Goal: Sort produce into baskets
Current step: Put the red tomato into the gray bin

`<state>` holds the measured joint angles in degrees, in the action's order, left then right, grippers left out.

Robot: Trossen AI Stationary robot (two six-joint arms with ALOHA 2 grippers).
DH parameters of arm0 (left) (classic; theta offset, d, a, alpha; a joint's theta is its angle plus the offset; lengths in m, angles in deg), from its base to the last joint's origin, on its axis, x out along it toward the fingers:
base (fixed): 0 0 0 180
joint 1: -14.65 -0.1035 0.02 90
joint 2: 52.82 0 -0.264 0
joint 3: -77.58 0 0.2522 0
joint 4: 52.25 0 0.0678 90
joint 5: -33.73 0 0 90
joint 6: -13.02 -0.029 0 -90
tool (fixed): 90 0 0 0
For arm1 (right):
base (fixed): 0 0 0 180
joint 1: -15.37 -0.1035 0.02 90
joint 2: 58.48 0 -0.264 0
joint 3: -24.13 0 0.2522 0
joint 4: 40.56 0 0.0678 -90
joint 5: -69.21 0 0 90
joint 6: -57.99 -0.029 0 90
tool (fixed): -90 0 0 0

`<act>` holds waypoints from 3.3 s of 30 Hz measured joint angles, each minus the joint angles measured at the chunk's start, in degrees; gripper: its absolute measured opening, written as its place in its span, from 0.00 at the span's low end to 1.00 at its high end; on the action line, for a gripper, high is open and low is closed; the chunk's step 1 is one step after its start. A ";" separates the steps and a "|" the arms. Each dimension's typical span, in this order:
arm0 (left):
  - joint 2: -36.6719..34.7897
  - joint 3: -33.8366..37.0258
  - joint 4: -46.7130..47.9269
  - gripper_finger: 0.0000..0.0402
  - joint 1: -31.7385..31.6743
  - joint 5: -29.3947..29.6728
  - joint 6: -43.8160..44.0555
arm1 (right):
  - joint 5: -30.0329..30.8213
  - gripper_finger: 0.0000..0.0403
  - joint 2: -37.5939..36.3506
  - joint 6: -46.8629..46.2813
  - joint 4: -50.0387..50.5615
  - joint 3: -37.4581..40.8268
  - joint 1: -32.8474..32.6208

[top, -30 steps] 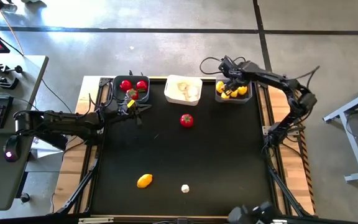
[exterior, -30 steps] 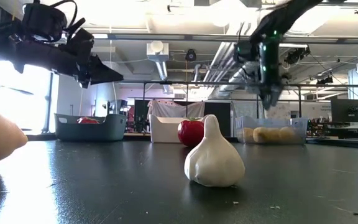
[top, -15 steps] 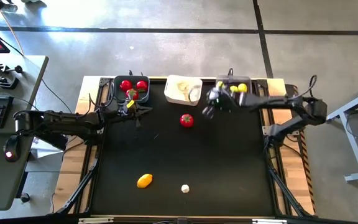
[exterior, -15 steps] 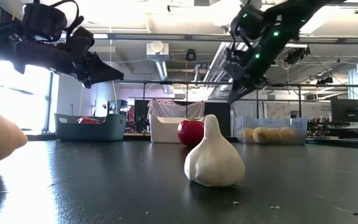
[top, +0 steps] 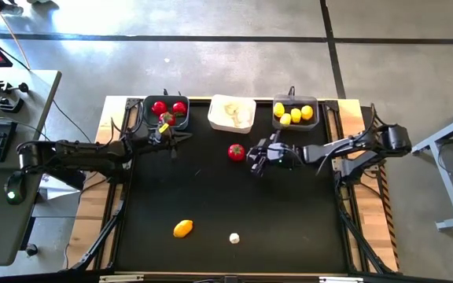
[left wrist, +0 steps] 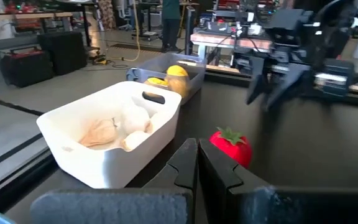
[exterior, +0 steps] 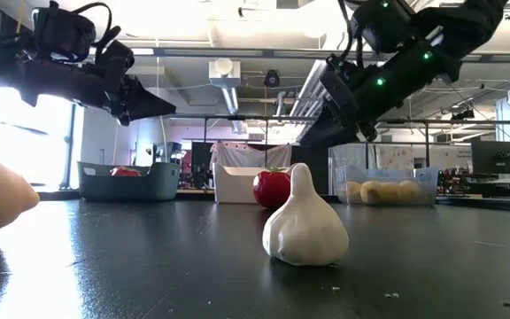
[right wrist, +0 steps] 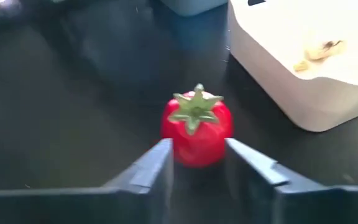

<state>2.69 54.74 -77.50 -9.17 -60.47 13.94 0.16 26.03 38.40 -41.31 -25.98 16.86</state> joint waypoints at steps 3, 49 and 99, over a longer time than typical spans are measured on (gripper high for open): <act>0.00 0.00 -0.30 0.00 -0.92 0.01 0.51 | 0.33 0.51 1.21 -3.38 -0.34 -1.56 -0.18; 0.97 -0.02 -7.31 0.00 -9.54 -1.03 4.95 | 1.22 0.56 22.14 3.12 -8.90 -14.47 1.92; -10.91 8.39 -20.82 0.00 -26.90 1.46 4.88 | -9.02 0.56 62.64 13.55 16.10 -89.20 14.29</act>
<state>-8.22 63.13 -98.32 -36.07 -59.01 18.83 -8.86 88.67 51.95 -25.21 -115.19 31.14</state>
